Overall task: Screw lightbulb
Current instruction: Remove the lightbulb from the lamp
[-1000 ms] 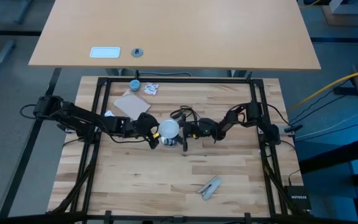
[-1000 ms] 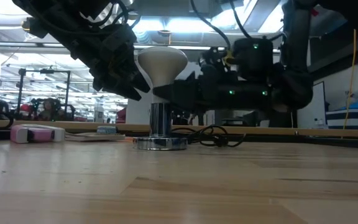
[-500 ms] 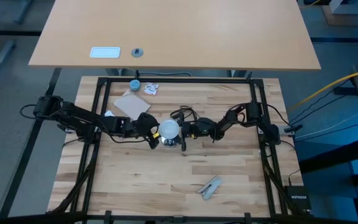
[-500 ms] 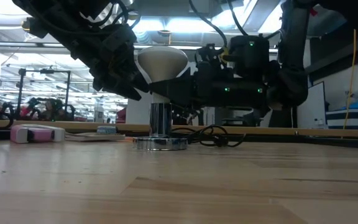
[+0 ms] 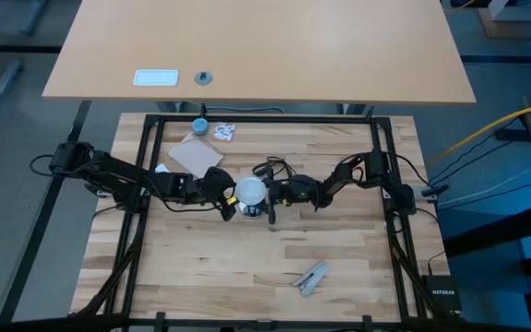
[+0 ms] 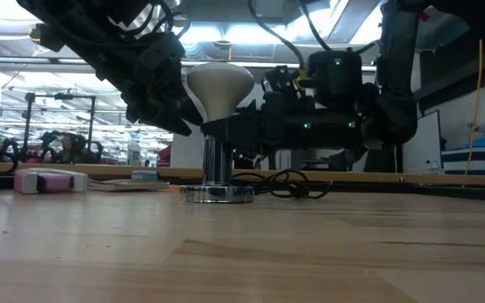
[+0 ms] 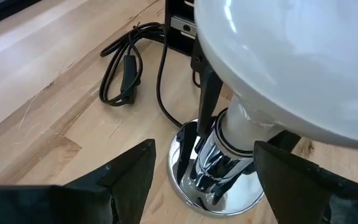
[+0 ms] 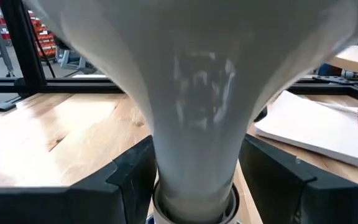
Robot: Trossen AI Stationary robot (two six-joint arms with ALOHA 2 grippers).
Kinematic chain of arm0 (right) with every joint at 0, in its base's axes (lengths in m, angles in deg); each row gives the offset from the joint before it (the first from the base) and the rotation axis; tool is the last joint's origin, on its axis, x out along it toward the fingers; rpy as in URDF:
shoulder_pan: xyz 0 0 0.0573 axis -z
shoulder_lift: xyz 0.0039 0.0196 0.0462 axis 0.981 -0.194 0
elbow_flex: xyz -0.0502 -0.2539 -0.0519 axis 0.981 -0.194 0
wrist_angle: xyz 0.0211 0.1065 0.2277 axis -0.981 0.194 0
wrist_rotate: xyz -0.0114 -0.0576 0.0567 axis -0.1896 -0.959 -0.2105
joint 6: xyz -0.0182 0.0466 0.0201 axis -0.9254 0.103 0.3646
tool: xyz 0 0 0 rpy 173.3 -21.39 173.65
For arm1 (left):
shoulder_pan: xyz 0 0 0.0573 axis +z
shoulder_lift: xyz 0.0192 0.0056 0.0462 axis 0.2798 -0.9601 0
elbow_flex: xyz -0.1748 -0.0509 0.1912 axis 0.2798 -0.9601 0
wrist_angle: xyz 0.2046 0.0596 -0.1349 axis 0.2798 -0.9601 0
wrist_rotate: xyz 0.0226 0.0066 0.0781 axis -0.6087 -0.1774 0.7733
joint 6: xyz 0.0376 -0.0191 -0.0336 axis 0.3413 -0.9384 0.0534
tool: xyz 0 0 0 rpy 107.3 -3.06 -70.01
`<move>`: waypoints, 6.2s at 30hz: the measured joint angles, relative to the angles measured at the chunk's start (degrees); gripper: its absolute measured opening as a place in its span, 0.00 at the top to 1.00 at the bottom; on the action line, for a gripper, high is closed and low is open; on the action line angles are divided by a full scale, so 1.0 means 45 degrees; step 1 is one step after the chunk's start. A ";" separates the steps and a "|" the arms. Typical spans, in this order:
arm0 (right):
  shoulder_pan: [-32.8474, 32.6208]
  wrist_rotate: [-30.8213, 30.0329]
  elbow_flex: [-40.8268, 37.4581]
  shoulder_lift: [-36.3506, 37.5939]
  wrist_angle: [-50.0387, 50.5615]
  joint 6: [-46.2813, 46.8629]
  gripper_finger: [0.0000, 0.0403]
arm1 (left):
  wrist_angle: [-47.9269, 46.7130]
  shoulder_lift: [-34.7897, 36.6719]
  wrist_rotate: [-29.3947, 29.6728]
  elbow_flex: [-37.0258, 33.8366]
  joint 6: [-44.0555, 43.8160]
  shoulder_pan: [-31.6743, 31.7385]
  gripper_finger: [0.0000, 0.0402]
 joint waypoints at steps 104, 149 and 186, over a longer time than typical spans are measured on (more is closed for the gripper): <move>-0.0015 0.0136 0.1069 0.0000 -0.1672 -0.1055 0.59 | -0.3986 -0.0486 0.5639 0.0005 -1.1043 -0.3527 0.35; 0.0335 0.0695 0.1049 0.0000 -0.2238 -0.1302 0.59 | 0.2087 0.8421 0.2741 -0.7116 -0.8175 -0.0694 0.56; 0.0335 0.0685 0.1069 0.0000 -0.2399 -0.1302 0.59 | 0.6465 0.3992 0.1612 -0.6863 -1.0220 -0.1059 0.58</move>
